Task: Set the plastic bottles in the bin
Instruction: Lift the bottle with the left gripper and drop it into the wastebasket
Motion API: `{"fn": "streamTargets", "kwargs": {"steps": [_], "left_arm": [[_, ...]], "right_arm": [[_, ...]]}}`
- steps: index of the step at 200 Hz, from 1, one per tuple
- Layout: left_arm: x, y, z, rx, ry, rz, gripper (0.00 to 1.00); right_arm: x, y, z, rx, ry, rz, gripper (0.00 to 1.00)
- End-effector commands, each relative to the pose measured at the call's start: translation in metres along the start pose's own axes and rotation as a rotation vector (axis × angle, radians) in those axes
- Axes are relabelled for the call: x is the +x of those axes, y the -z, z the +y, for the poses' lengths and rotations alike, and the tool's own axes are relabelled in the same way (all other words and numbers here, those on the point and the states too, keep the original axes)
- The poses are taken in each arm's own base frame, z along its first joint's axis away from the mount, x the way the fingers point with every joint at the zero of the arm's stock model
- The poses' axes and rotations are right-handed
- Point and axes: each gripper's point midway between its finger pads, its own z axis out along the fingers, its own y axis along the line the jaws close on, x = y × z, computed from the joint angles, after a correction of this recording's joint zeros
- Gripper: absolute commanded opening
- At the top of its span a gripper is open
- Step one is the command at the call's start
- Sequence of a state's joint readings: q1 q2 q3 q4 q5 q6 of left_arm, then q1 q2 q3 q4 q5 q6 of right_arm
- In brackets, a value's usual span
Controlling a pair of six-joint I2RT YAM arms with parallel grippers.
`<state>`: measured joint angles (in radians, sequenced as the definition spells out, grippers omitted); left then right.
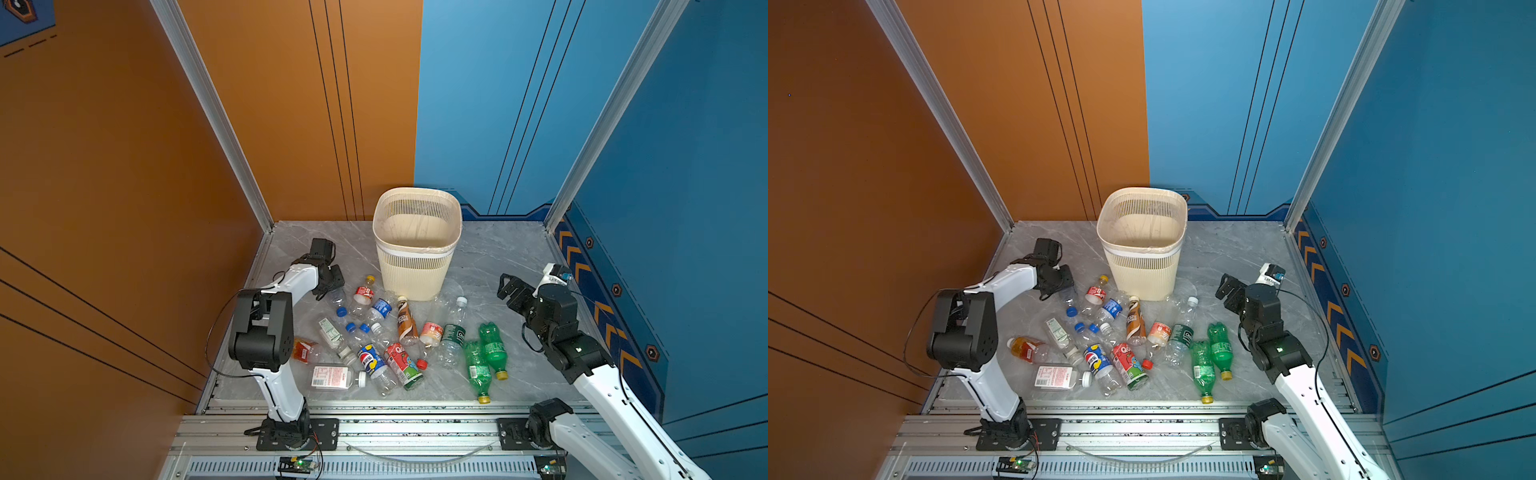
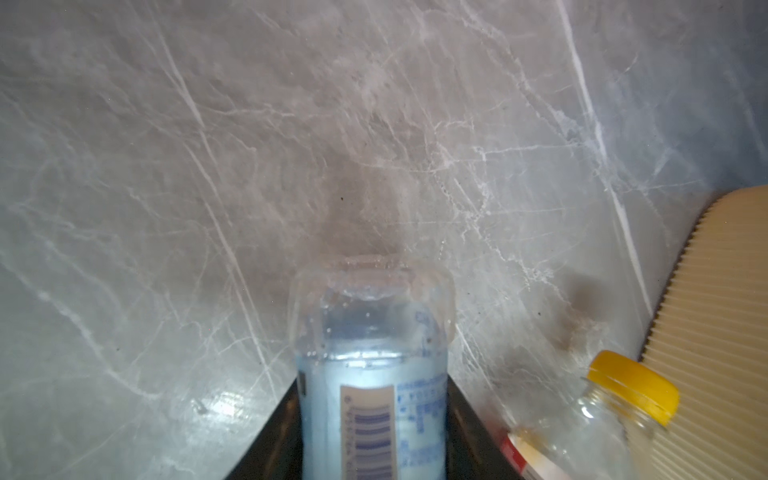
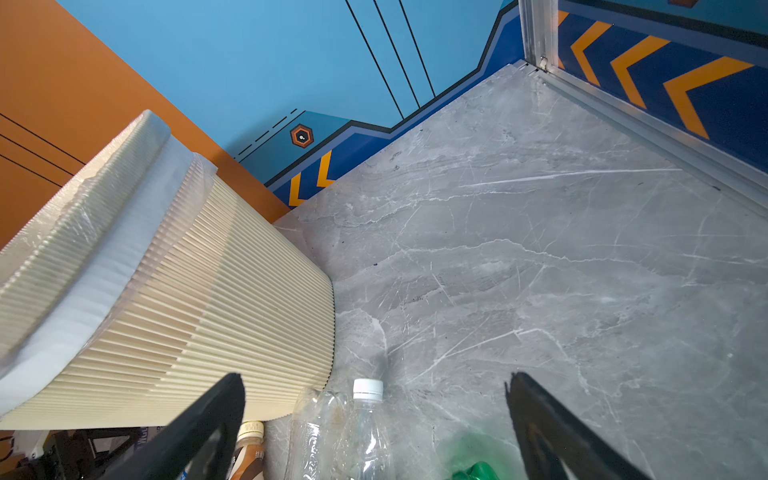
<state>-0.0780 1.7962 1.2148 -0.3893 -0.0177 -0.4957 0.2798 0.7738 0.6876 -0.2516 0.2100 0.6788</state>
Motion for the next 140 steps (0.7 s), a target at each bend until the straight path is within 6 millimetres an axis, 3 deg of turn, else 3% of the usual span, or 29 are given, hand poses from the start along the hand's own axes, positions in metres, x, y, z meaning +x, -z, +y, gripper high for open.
{"fn": "streamTargets", "kwargs": {"steps": [1, 32, 66, 98, 119, 140], "left_arm": [[-0.029, 0.047, -0.018, 0.099, 0.027, -0.110, 0.38], [-0.056, 0.118, -0.035, 0.211, 0.027, -0.277, 0.39], [-0.089, 0.216, -0.063, 0.377, -0.009, -0.516, 0.37], [-0.106, 0.300, -0.099, 0.506, -0.107, -0.688, 0.37], [-0.113, 0.339, -0.129, 0.587, -0.176, -0.778, 0.37], [-0.114, 0.348, -0.163, 0.638, -0.245, -0.782, 0.36]], "right_arm": [[0.002, 0.002, -0.003, 0.002, -0.013, 0.004, 1.00], [0.001, 0.003, -0.005, 0.001, -0.023, -0.006, 1.00], [0.002, 0.001, -0.005, 0.000, -0.032, -0.002, 0.99], [0.005, 0.000, -0.006, 0.000, -0.033, 0.003, 1.00], [0.006, 0.002, -0.004, -0.014, -0.038, 0.007, 1.00], [0.006, 0.004, -0.008, -0.006, -0.039, 0.002, 0.99]]}}
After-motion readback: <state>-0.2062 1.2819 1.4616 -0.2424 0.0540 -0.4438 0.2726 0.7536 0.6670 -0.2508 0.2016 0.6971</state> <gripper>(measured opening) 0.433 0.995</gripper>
